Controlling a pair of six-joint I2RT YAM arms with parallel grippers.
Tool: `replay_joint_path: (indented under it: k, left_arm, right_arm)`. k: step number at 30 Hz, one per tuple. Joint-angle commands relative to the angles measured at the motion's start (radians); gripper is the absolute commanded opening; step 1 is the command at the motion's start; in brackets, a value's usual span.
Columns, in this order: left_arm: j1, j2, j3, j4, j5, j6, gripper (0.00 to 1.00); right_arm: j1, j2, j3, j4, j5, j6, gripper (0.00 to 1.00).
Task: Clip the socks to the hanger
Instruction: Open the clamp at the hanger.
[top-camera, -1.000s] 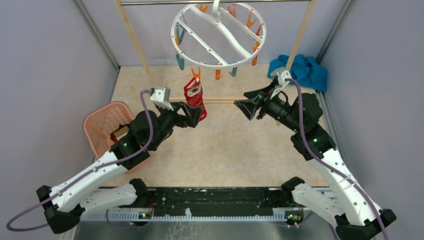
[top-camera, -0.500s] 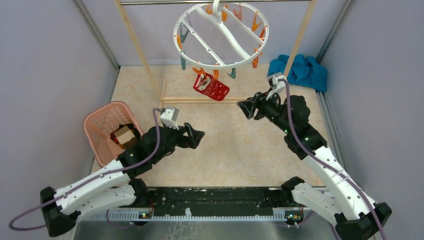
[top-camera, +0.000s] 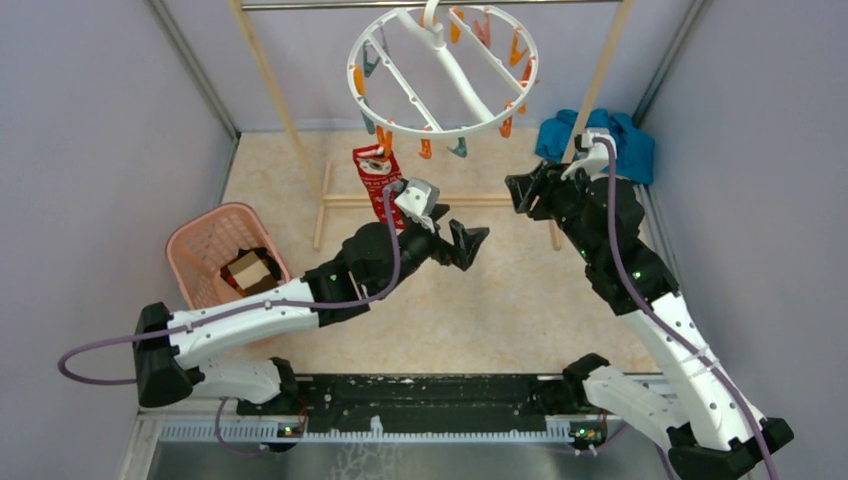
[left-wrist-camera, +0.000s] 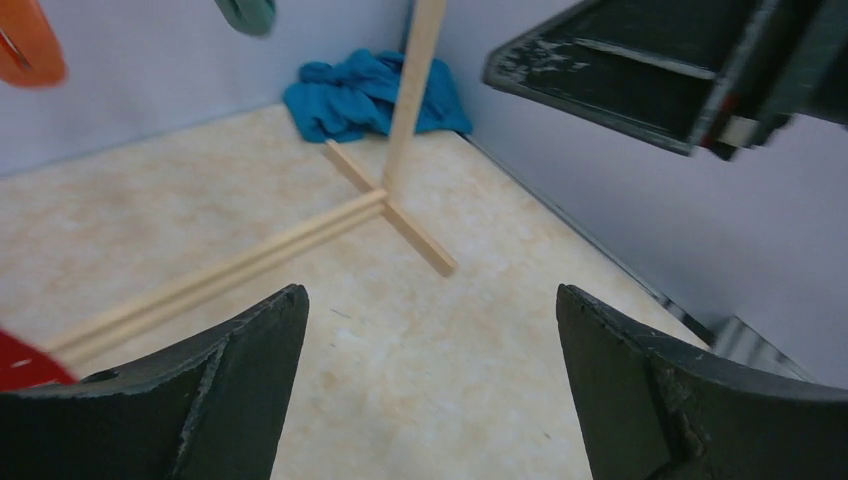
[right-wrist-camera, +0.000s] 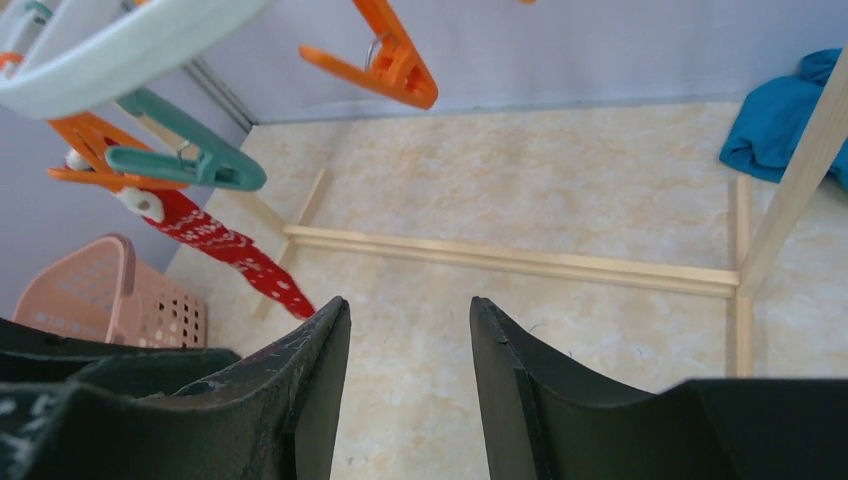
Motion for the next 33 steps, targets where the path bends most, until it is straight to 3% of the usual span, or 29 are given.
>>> replay_joint_path:
  k: [1,5,12,16,21,25,33]
  left_arm:
    - [0.017,0.073,0.082,0.177,-0.224,0.225,0.98]
    - [0.041,0.110,0.085,0.313,-0.277,0.354,0.99]
    - [0.141,0.105,0.081,0.355,-0.184,0.364,0.98]
    - [0.236,0.058,0.051,0.336,-0.101,0.314,0.99]
    - [0.341,0.001,-0.020,0.362,0.133,0.215,0.97]
    - [0.351,-0.013,-0.050,0.380,0.249,0.174,0.97]
    - [0.351,-0.073,-0.112,0.374,0.297,0.097,0.96]
  right_arm:
    - [-0.015,-0.021,0.110,-0.027,0.060,0.011,0.47]
    - [-0.015,-0.026,0.143,-0.027,0.041,0.000,0.47]
    - [-0.015,-0.030,0.140,-0.013,0.009,-0.009,0.47]
    - [-0.014,-0.032,0.135,-0.012,0.004,-0.024,0.47]
    - [-0.015,-0.030,0.121,0.002,-0.012,-0.026,0.47]
    - [-0.015,-0.020,0.109,0.018,-0.034,-0.018,0.47]
    - [-0.016,-0.011,0.089,0.026,-0.056,-0.016,0.47]
